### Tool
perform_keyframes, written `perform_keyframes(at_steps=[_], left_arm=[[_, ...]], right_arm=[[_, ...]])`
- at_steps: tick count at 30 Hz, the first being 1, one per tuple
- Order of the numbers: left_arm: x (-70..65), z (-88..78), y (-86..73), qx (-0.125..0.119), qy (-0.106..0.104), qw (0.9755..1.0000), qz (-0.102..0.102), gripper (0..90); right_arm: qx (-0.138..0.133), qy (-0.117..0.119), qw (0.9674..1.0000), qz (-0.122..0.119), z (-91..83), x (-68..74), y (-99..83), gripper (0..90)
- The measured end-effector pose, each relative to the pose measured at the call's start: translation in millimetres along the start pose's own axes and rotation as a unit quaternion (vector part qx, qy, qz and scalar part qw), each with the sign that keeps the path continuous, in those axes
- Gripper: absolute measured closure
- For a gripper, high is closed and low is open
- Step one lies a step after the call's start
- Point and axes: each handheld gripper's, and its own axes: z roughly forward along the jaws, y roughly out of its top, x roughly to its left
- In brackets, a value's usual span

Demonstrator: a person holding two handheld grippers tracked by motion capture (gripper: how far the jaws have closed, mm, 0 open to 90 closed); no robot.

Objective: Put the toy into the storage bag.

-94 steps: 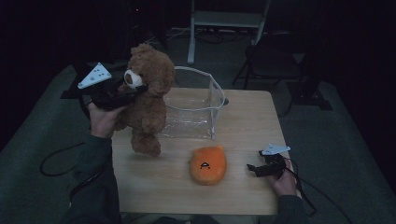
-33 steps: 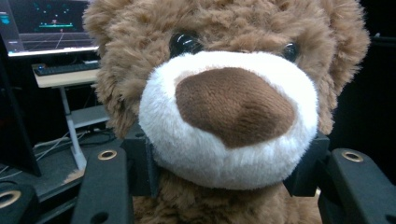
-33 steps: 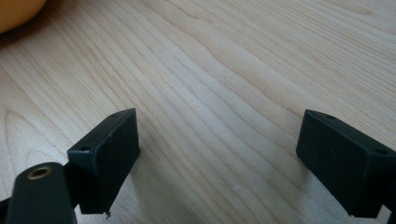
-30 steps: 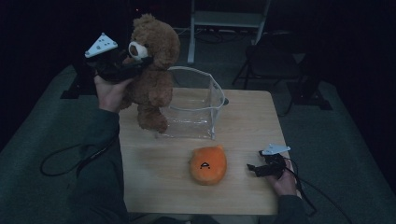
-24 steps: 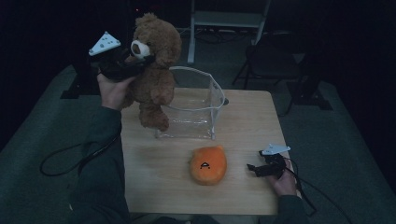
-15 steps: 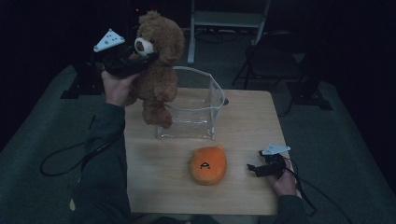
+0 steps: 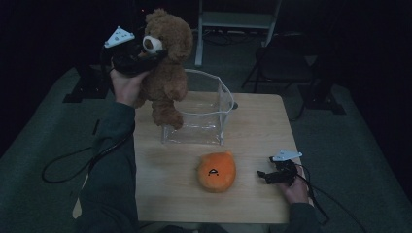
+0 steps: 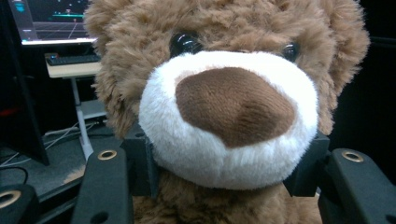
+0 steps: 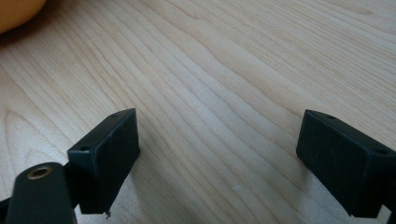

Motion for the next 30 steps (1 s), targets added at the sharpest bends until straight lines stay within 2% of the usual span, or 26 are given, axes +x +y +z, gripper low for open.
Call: perform_keyframes(at_steps=[8,15,21,28,30], left_arm=[[-2.3,8.5,7.4,-0.004,0.014,0.9999,-0.005,41.7],[-2.0,21.0,12.2,0.002,0.027,0.9996,-0.007,41.7],[-2.2,31.8,19.0,-0.002,0.027,0.9995,-0.016,41.7],[-6.7,48.1,20.6,-0.004,0.027,0.9996,-0.010,41.7],[-5.9,53.2,20.1,-0.004,0.029,0.9995,-0.013,41.7]], right_arm=[[0.000,0.000,1.0000,0.000,0.0,0.0,0.0,12.5],[0.000,0.000,1.0000,0.000,0.0,-0.1,0.0,12.5],[0.000,0.000,1.0000,0.000,0.0,0.0,0.0,12.5],[0.000,0.000,1.0000,0.001,-0.1,0.1,0.0,12.5],[0.000,0.000,1.0000,0.001,-0.1,0.1,0.0,12.5]])
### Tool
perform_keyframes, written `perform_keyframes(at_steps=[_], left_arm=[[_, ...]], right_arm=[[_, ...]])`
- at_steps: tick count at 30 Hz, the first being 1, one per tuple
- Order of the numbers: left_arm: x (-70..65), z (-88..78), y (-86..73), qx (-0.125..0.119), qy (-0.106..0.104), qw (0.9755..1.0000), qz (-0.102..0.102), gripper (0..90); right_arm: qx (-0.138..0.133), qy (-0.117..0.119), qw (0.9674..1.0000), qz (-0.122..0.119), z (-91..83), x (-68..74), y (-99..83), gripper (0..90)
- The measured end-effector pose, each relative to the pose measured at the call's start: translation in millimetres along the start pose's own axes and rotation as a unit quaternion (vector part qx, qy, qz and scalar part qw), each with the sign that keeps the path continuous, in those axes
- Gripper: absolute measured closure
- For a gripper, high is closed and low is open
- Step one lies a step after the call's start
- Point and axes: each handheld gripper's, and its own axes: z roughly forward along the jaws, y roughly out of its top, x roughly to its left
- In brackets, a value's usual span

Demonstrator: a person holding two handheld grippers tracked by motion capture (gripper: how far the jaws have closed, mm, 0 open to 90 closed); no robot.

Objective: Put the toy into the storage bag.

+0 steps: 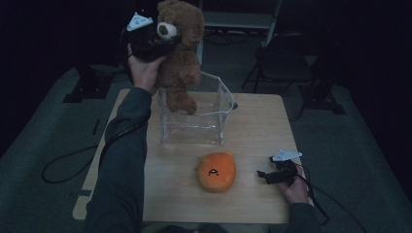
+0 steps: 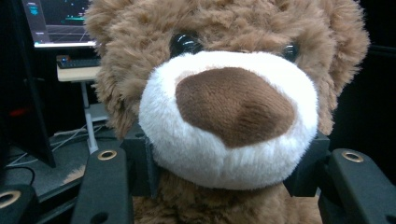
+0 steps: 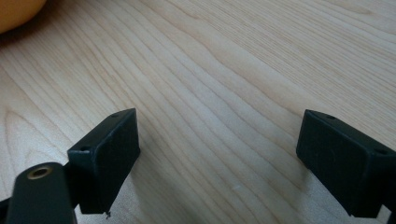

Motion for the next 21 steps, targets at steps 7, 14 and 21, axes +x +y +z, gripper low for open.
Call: perform_keyframes(at_steps=[7,14,21], left_arm=[[-4.2,13.4,-1.1,0.010,0.024,0.9995,0.016,41.7],[-6.9,21.1,-2.9,0.008,0.027,0.9994,0.021,41.8],[-14.5,25.3,-6.1,0.003,0.023,0.9983,0.053,41.7]], right_arm=[[0.000,0.000,1.0000,0.000,-0.1,0.0,0.0,12.5],[0.000,0.000,1.0000,0.000,-0.1,0.0,0.0,12.5],[0.001,-0.001,1.0000,0.000,-0.2,0.0,0.0,12.5]])
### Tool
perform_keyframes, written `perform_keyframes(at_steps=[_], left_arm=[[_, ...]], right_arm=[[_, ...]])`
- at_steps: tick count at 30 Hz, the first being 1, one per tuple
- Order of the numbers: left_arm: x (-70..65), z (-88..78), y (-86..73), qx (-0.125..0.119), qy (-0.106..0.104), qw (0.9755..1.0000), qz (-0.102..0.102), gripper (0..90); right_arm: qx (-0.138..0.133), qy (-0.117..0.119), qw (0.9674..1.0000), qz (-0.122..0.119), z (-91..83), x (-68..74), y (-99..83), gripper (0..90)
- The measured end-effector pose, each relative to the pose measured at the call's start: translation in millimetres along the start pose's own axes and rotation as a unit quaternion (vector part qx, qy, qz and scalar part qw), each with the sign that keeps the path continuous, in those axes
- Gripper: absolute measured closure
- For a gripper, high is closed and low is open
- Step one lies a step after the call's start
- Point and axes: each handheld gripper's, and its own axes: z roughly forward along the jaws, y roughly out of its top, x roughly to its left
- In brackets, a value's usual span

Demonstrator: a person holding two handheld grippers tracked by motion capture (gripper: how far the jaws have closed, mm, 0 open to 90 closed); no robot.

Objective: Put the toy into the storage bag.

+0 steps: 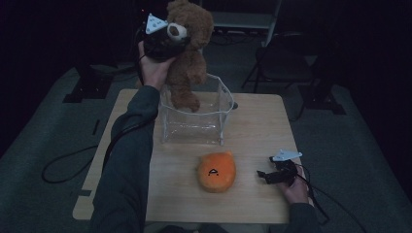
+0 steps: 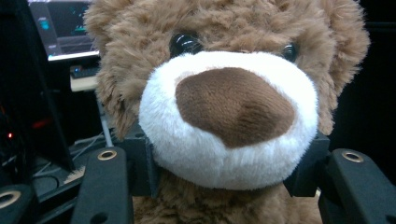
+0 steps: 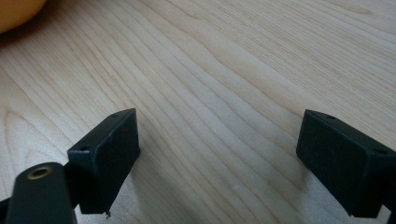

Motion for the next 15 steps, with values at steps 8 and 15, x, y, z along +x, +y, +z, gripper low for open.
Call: perform_keyframes(at_steps=[8,15], left_arm=[[-9.7,7.3,-1.7,-0.004,-0.030,0.9994,0.016,41.6],[-18.4,14.1,-5.3,-0.010,-0.051,0.9984,0.020,41.6]], right_arm=[[0.000,-0.001,1.0000,0.001,-0.1,0.1,-0.1,12.5],[0.000,-0.001,1.0000,0.001,-0.1,0.1,-0.1,12.5]])
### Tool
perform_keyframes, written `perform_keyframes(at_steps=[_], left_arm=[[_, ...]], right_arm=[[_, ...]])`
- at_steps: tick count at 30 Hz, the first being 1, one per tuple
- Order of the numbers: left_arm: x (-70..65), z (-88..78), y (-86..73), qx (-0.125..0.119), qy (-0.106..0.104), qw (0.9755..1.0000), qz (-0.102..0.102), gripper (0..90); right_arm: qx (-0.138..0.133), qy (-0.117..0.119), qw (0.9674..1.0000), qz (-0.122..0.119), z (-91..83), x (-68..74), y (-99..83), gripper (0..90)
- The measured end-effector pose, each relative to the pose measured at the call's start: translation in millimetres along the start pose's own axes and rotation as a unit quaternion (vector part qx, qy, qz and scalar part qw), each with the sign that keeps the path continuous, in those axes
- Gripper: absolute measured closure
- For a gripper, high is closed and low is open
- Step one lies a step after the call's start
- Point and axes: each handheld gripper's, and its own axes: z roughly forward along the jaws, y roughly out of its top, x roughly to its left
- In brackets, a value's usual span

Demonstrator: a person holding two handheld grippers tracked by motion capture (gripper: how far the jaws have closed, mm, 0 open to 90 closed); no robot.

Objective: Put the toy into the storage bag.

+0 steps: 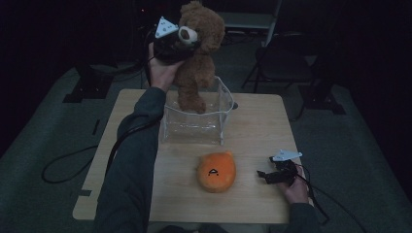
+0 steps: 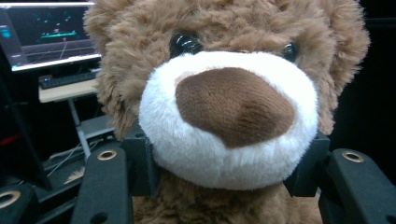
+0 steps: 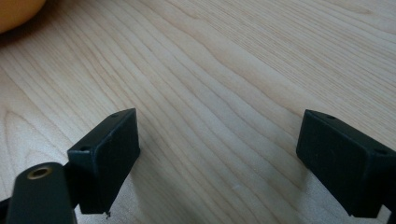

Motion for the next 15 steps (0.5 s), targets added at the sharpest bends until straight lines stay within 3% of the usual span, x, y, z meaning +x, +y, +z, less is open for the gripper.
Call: perform_keyframes(at_steps=[15], left_arm=[[-15.5,13.5,-6.6,-0.006,-0.035,0.9994,0.004,41.5]], right_arm=[[0.000,0.000,1.0000,0.000,0.0,0.0,0.0,12.5]])
